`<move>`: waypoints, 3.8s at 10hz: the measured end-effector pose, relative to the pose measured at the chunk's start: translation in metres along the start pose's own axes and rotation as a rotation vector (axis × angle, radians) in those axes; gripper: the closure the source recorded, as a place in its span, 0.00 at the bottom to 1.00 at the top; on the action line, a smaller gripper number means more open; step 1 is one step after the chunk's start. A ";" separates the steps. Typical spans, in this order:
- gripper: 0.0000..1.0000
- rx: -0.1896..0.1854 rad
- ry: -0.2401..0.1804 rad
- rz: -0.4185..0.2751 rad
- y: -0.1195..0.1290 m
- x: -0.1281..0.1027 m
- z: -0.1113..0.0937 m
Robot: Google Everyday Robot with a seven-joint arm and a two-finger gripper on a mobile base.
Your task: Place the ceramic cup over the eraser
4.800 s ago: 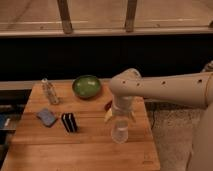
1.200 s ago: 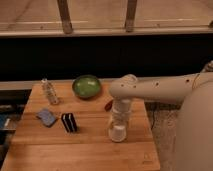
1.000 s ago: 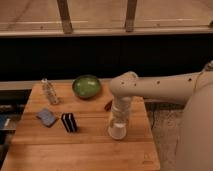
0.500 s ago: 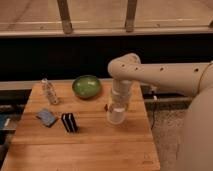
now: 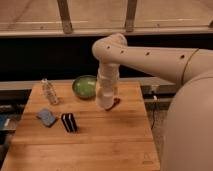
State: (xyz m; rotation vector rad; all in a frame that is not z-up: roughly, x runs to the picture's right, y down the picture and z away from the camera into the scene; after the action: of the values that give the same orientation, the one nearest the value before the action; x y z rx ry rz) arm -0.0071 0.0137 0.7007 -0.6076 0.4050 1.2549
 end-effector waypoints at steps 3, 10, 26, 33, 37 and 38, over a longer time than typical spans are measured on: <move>1.00 0.013 -0.026 -0.132 0.065 -0.015 -0.020; 1.00 0.017 -0.026 -0.221 0.116 -0.002 -0.030; 1.00 0.118 0.057 -0.350 0.153 0.011 -0.046; 1.00 0.077 0.111 -0.426 0.186 0.023 -0.018; 1.00 0.052 0.154 -0.419 0.184 0.028 0.005; 1.00 0.042 0.161 -0.421 0.185 0.028 0.008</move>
State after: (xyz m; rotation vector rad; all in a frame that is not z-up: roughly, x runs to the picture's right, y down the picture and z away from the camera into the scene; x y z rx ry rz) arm -0.1780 0.0746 0.6532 -0.7177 0.4101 0.7968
